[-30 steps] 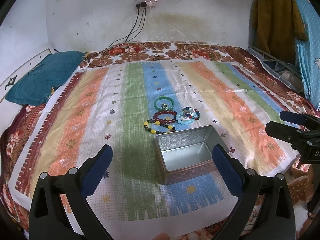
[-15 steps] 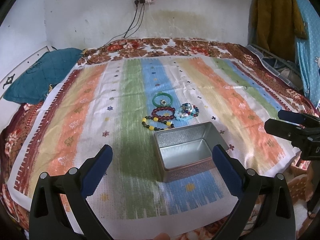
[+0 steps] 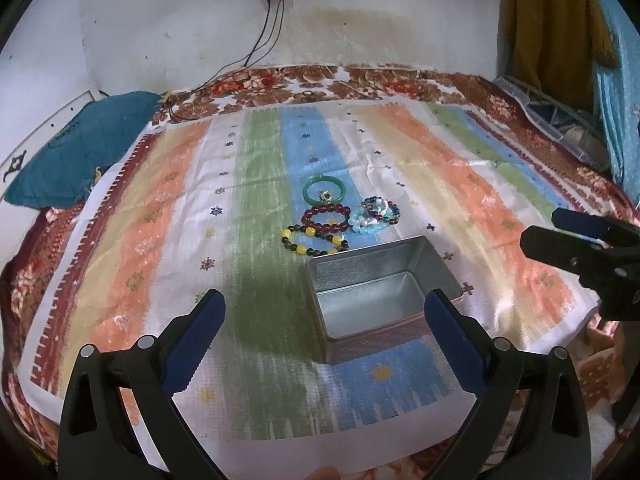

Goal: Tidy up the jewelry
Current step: 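Lower the left tool toward the yellow-and-black bracelet while the right tool approaches the multicoloured bracelet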

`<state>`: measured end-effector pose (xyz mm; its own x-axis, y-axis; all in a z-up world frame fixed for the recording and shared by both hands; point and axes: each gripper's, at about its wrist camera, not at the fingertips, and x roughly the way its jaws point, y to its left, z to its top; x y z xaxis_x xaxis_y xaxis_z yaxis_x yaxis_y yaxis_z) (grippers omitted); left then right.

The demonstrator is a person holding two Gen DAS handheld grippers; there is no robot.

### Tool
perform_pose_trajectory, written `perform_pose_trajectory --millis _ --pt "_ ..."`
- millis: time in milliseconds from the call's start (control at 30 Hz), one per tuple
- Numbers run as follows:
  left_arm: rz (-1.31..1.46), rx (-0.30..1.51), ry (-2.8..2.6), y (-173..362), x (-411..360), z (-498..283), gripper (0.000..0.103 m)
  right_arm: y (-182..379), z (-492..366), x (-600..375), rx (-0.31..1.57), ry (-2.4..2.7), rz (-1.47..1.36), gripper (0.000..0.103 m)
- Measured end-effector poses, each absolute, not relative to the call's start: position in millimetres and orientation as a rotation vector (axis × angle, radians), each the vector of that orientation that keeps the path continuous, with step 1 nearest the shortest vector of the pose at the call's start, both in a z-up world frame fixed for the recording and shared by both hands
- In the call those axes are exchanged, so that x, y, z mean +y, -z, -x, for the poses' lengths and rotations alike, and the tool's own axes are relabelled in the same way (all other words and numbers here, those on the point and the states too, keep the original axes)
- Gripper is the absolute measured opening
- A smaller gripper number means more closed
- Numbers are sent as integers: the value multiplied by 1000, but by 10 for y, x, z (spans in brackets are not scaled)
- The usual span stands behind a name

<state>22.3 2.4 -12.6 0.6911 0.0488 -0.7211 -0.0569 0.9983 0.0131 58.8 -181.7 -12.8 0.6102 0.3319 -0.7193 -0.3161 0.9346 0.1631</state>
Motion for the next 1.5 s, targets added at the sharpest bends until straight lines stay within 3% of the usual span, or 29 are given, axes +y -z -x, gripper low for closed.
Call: perform_pose_trajectory --millis 367,1500 --pt "-90 834 -129 167 74 -702 98 187 -861 -1810 853 -356 -16 99" --pt "110 972 -126 420 450 -1470 98 352 -1546 -1712 943 -299 -1 100"
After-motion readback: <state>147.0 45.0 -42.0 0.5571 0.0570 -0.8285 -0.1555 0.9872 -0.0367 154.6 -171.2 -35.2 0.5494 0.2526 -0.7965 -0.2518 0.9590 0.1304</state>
